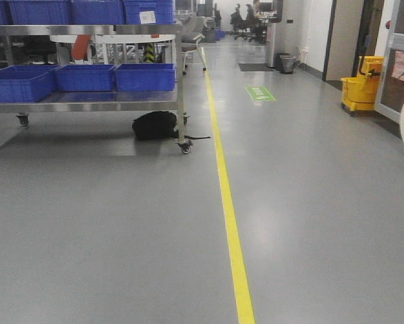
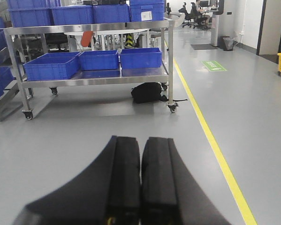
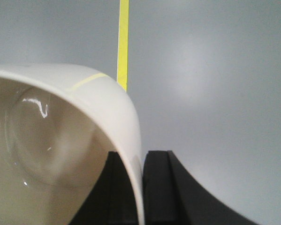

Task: Move white bin to right shelf second layer
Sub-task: 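Drive the base down the aisle carrying the bin in the right gripper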

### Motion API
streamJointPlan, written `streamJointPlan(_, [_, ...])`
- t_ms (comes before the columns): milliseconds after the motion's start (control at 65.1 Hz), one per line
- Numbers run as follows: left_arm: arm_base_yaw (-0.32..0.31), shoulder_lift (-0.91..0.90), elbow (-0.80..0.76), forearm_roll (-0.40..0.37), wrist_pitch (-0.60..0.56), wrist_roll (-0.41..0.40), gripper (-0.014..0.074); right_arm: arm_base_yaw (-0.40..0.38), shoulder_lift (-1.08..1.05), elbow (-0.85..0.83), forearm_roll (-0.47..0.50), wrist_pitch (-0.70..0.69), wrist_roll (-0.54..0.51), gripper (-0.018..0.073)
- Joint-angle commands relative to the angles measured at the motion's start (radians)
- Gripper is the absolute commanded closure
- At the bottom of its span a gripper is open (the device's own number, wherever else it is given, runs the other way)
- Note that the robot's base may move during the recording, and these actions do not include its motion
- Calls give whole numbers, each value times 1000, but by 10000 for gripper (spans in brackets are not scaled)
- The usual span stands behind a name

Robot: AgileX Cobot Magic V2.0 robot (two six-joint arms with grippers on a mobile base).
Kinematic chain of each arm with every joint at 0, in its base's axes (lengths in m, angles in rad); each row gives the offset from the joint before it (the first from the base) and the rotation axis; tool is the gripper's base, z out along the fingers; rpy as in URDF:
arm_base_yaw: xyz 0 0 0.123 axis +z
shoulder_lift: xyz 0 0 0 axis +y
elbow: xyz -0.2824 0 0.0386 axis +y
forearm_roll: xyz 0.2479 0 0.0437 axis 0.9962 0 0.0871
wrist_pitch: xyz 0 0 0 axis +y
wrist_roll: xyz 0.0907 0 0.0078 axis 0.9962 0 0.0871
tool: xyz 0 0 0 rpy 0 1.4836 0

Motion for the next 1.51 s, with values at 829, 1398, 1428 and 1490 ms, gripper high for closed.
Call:
streamJointPlan(829, [1,-16,37,-6,-84,-3,512,0,-2,-29,-2,-83,-6,511])
streamJointPlan(1398, [1,-16,37,-6,-84,-3,512,0,-2,-29,-2,-83,-6,511])
streamJointPlan(1428, [1,-16,37,-6,-84,-3,512,0,-2,-29,-2,-83,-6,511])
streamJointPlan(1490, [1,-16,37,-6,-84,-3,512,0,-2,-29,-2,-83,-6,511])
